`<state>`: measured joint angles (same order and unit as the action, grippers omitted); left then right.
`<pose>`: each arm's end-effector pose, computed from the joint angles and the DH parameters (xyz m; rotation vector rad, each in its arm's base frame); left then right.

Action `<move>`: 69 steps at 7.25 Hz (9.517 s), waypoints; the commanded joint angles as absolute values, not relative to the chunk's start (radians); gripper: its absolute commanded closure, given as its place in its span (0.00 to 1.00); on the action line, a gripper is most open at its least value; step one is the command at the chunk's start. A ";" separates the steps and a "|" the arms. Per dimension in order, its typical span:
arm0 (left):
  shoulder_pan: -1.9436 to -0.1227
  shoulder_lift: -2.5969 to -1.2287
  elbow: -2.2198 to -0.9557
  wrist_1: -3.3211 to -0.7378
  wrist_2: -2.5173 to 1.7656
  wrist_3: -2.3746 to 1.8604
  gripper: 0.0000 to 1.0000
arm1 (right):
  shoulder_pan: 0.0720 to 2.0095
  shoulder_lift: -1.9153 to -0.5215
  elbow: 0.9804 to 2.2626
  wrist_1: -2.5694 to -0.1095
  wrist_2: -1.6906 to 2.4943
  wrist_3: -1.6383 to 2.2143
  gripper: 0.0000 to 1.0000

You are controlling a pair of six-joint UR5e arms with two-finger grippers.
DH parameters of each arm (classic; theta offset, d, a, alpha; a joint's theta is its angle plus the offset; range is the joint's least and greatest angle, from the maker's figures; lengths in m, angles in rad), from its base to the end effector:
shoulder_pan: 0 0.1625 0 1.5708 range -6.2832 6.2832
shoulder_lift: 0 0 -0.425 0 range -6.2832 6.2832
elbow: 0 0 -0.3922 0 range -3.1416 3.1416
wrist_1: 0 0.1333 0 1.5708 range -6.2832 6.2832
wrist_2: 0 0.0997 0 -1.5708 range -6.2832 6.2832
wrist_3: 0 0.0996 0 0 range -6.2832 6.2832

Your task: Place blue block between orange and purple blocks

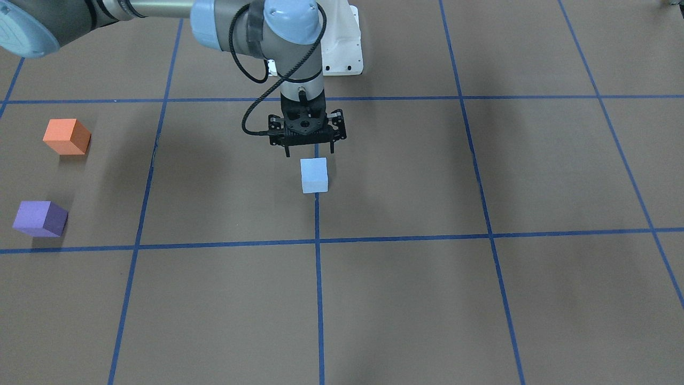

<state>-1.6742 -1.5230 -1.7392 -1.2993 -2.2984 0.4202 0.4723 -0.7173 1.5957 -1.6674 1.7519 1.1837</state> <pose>-0.1138 -0.4471 0.6283 0.0488 0.7407 0.2473 -0.5802 -0.4259 0.1393 0.1686 -0.7801 0.0098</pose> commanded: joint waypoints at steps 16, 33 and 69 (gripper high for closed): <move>-1.677 -1.476 -1.755 -1.299 -2.370 0.411 0.00 | 0.581 -0.947 1.770 -1.601 1.847 1.038 0.59; -1.674 -1.437 -1.809 -1.401 -2.424 0.253 0.00 | 0.865 -1.784 1.712 -0.782 1.967 0.922 0.22; -1.672 -1.411 -1.819 -1.445 -2.416 0.264 0.00 | 1.474 -1.776 1.907 -1.621 2.329 0.017 0.00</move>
<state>-1.6725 -1.4113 -1.8200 -1.4450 -2.4160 0.2641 1.4742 -1.7763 1.9069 -1.6215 2.3263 0.0170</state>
